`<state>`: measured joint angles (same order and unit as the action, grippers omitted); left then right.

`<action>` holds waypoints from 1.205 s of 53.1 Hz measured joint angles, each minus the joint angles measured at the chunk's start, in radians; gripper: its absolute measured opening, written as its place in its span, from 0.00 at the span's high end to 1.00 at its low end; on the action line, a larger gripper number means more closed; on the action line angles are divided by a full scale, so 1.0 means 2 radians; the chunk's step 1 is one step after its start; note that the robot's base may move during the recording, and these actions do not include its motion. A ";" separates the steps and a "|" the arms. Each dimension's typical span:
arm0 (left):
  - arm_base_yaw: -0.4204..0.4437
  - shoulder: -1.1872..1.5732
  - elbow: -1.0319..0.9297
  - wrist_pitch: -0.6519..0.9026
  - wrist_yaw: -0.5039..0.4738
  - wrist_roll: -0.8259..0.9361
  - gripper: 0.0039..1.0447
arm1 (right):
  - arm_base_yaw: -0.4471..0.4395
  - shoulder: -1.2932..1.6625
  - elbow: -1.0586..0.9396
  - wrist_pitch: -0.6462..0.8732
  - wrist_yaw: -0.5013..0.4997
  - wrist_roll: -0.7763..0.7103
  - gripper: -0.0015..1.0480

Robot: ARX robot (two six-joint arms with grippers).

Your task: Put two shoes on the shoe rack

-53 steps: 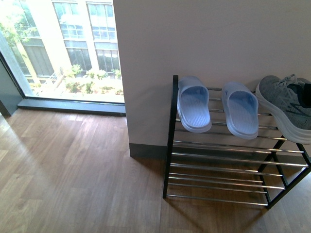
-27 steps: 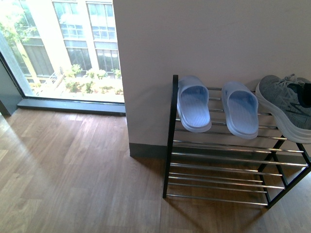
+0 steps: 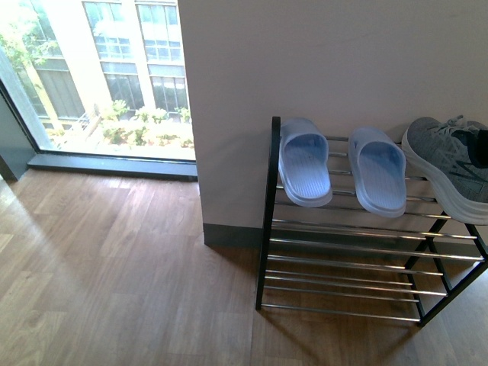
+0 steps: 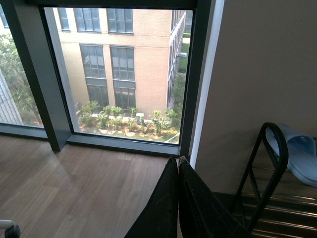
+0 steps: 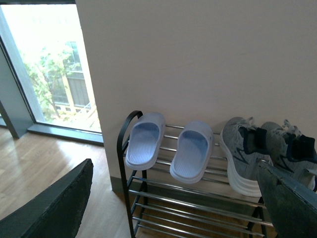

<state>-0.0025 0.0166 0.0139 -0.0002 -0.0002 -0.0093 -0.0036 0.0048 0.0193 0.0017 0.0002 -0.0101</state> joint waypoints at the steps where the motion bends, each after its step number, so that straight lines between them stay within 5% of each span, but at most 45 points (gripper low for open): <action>1: 0.000 0.000 0.000 0.000 0.000 -0.001 0.98 | 0.000 0.000 0.000 0.000 0.000 0.000 0.09; 32: 0.000 0.000 0.000 0.000 0.000 0.000 0.07 | 0.000 0.000 0.000 0.000 0.000 0.000 0.09; 64: 0.000 0.000 0.000 0.000 0.000 0.001 0.09 | 0.000 0.000 0.000 0.000 0.000 0.000 0.09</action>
<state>-0.0025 0.0162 0.0139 -0.0002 -0.0002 -0.0078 -0.0036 0.0048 0.0193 0.0013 0.0002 -0.0101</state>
